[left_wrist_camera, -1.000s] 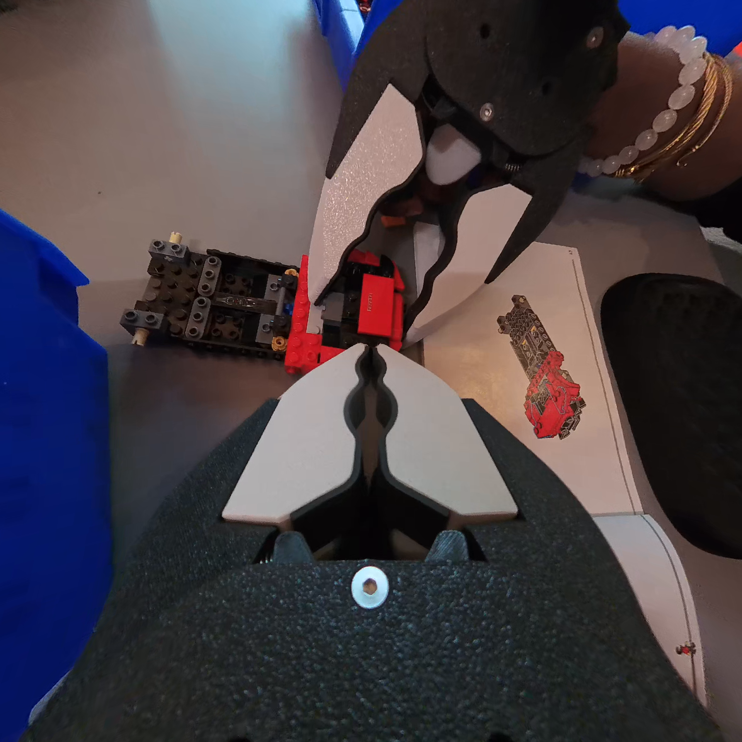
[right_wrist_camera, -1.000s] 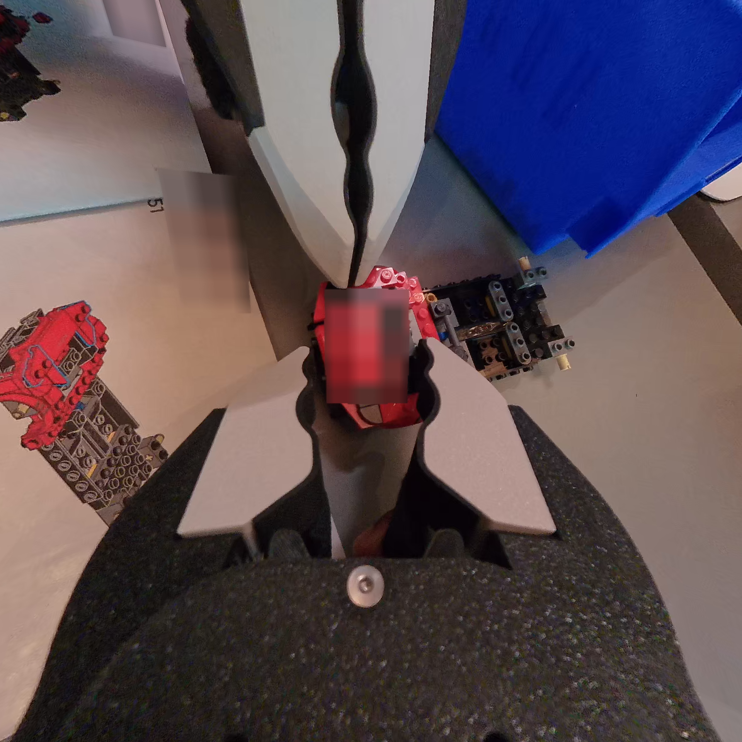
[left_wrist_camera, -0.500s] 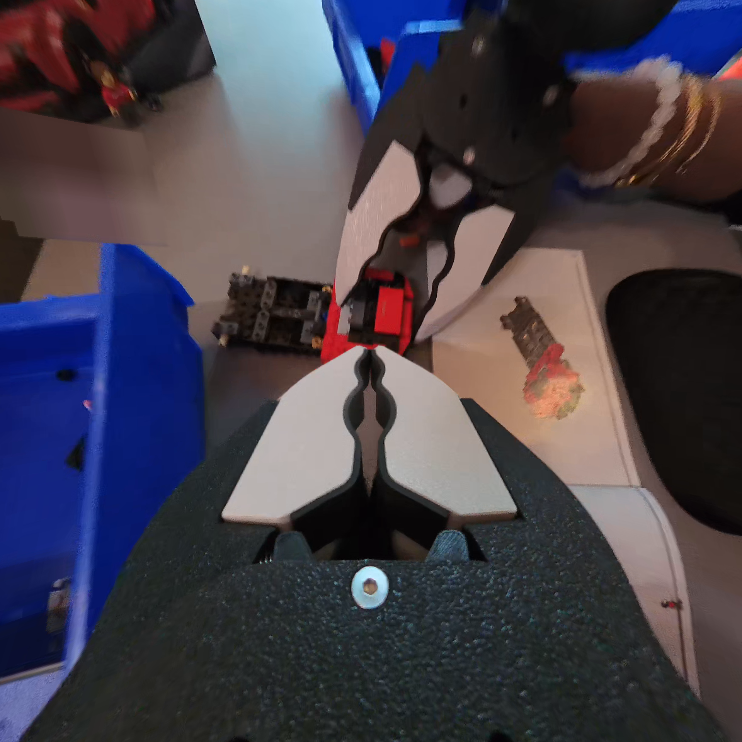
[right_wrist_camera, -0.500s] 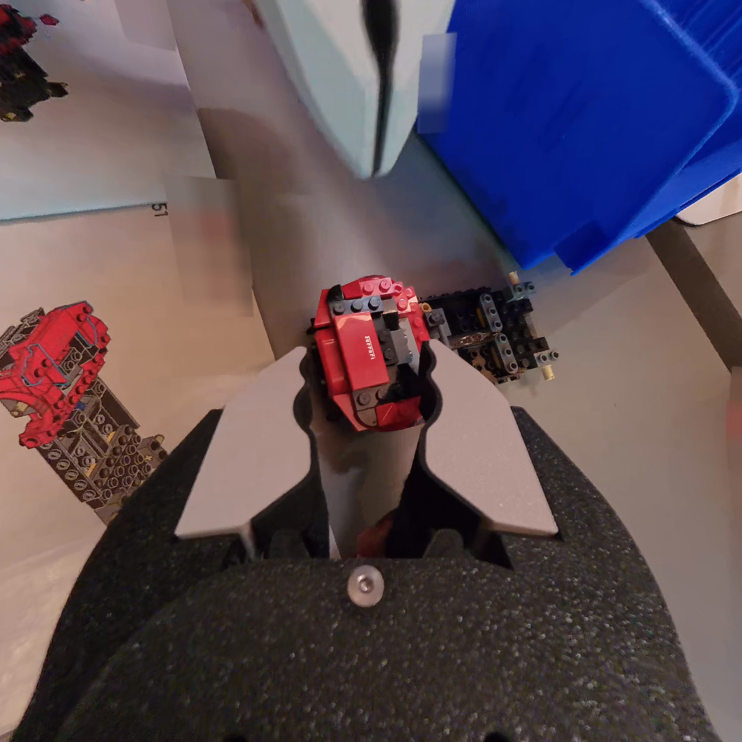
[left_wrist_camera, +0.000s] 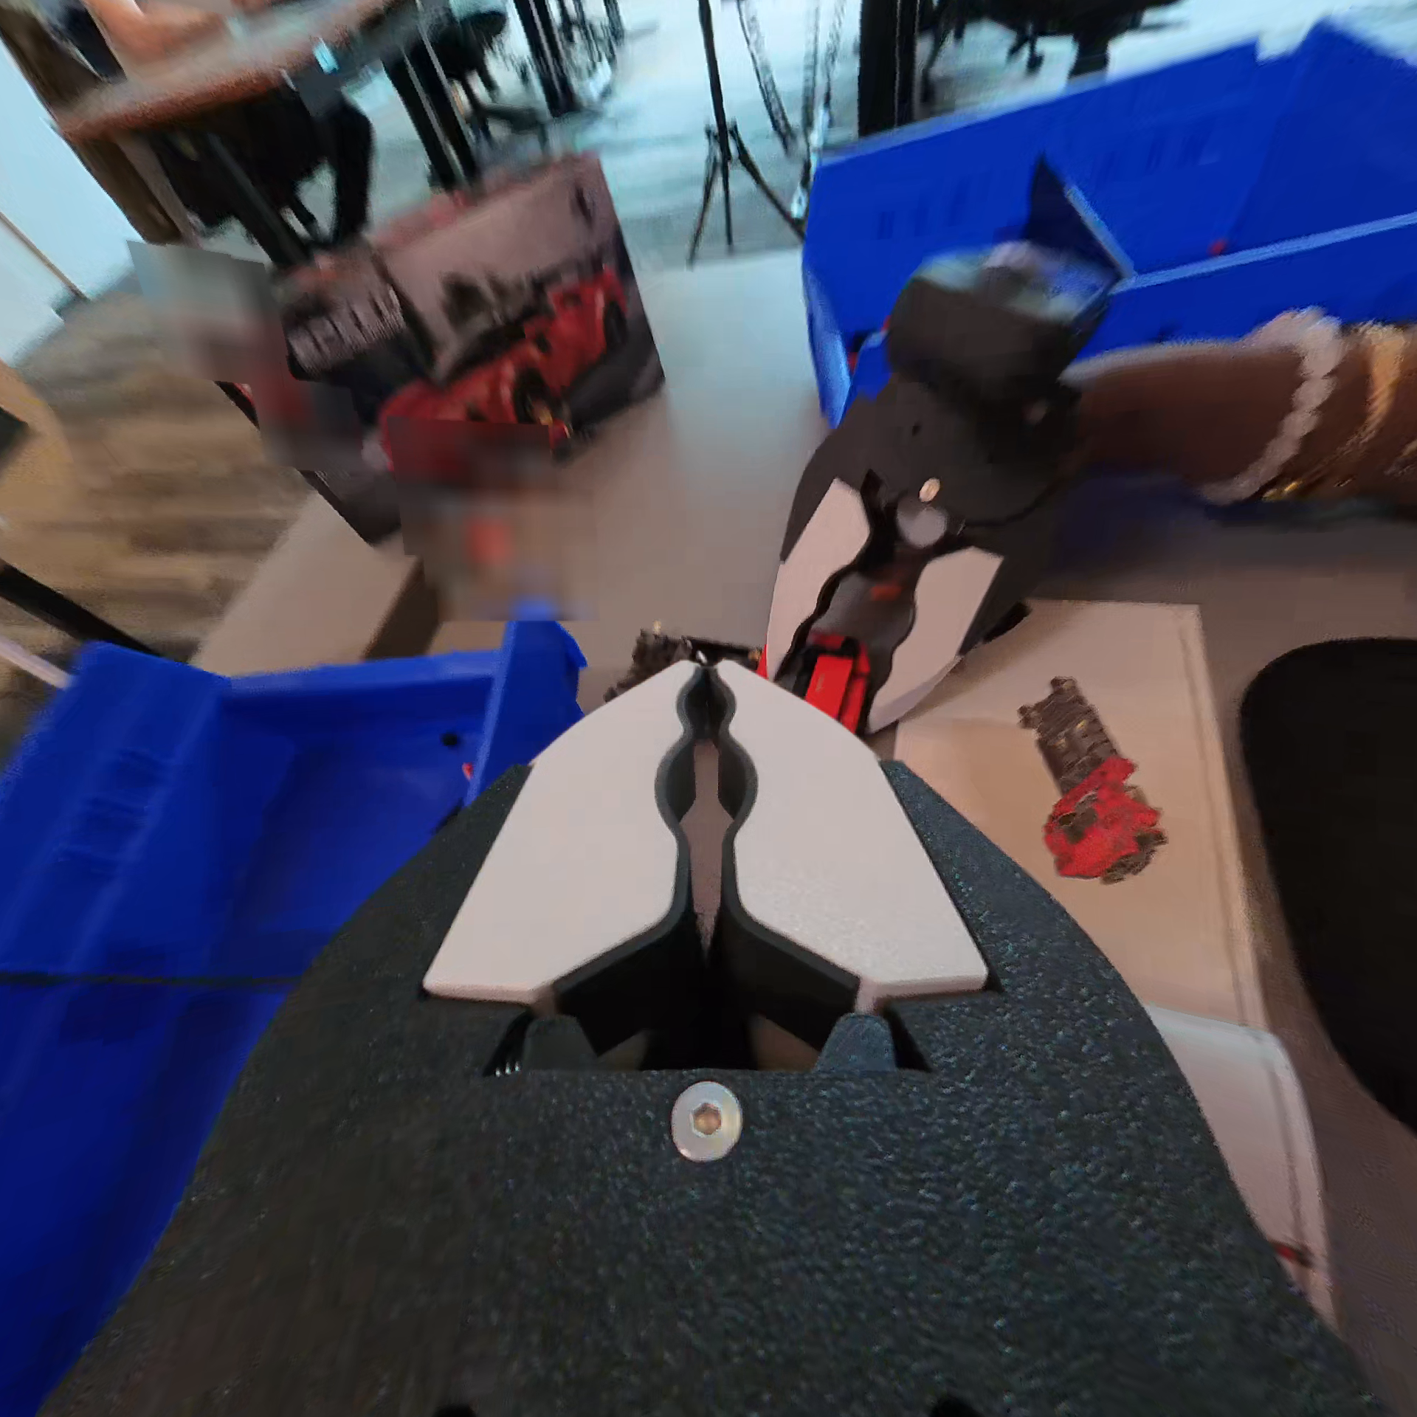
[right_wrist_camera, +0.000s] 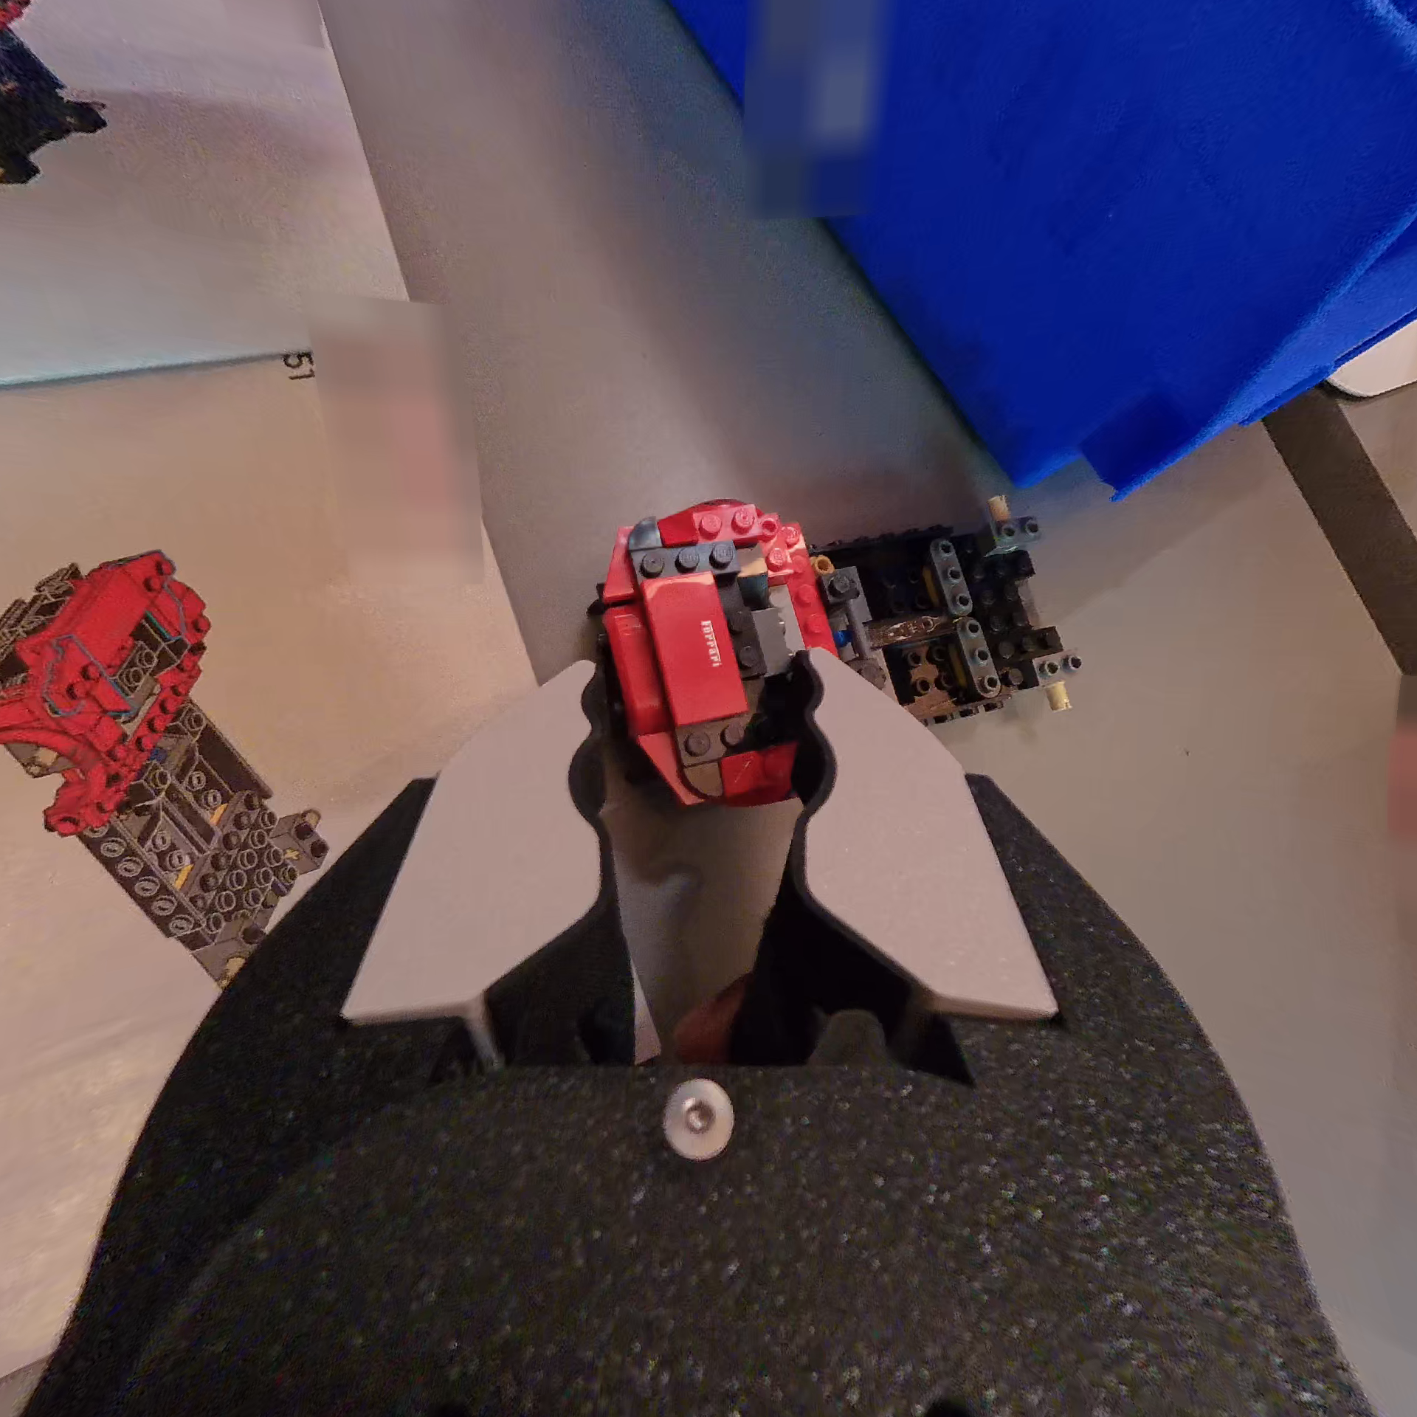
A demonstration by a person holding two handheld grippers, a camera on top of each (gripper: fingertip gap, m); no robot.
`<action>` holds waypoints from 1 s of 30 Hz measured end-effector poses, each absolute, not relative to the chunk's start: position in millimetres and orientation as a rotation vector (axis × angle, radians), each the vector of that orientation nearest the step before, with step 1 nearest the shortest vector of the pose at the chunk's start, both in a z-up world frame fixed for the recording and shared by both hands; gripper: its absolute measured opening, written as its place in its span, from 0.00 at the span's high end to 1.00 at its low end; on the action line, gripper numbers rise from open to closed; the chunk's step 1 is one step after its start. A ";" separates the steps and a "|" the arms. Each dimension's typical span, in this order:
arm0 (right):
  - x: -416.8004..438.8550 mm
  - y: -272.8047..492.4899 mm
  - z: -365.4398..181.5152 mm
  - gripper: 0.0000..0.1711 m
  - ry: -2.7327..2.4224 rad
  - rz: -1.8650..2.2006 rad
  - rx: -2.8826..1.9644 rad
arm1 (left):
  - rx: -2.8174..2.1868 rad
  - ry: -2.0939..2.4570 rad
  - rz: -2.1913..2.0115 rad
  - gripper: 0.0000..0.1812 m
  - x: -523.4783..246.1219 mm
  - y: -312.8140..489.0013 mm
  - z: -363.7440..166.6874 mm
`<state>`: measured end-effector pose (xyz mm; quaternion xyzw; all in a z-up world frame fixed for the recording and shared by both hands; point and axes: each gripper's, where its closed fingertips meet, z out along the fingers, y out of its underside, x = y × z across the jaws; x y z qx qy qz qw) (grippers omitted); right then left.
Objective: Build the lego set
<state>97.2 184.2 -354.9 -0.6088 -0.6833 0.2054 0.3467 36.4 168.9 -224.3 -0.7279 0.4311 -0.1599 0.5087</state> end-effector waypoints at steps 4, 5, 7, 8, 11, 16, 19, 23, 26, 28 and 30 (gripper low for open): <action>98.2 185.4 -350.7 0.68 -1.745 0.511 -1.591 | -1.605 0.986 -0.304 0.95 23.7 121.0 -164.5; 98.0 184.1 -345.8 0.66 -1.730 0.511 -1.593 | -1.594 0.970 -0.280 0.95 16.4 107.1 -157.2; 94.6 176.4 -330.7 0.64 -1.695 0.543 -1.573 | -1.589 0.917 -0.244 0.95 -1.4 80.5 -150.6; 92.2 170.6 -323.1 0.64 -1.682 0.566 -1.557 | -1.595 0.878 -0.237 0.94 -11.4 68.1 -151.1; 81.6 148.8 -306.0 0.66 -1.646 0.641 -1.547 | -1.633 0.717 -0.249 0.88 -44.3 37.6 -167.2; 45.2 86.1 -288.3 1.00 -1.691 0.884 -1.458 | -1.659 0.471 -0.354 0.72 -81.3 -3.0 -209.8; 16.6 49.0 -290.7 0.97 -1.789 1.028 -1.434 | -1.533 0.471 -0.437 1.00 -82.4 -31.8 -209.5; -18.4 35.5 -314.1 0.84 -2.032 0.899 -1.408 | -1.497 0.656 -0.579 1.00 -56.0 -62.5 -226.9; -41.5 34.2 -313.2 0.99 -2.155 0.904 -1.325 | -1.556 0.770 -0.608 0.98 -35.7 -68.2 -254.7; -52.4 36.0 -313.9 0.99 -2.228 0.918 -1.311 | -1.603 0.755 -0.579 0.97 -36.4 -61.9 -262.6; -59.5 33.4 -318.4 0.96 -2.326 0.938 -1.266 | -1.602 0.721 -0.629 0.98 -39.5 -60.3 -259.6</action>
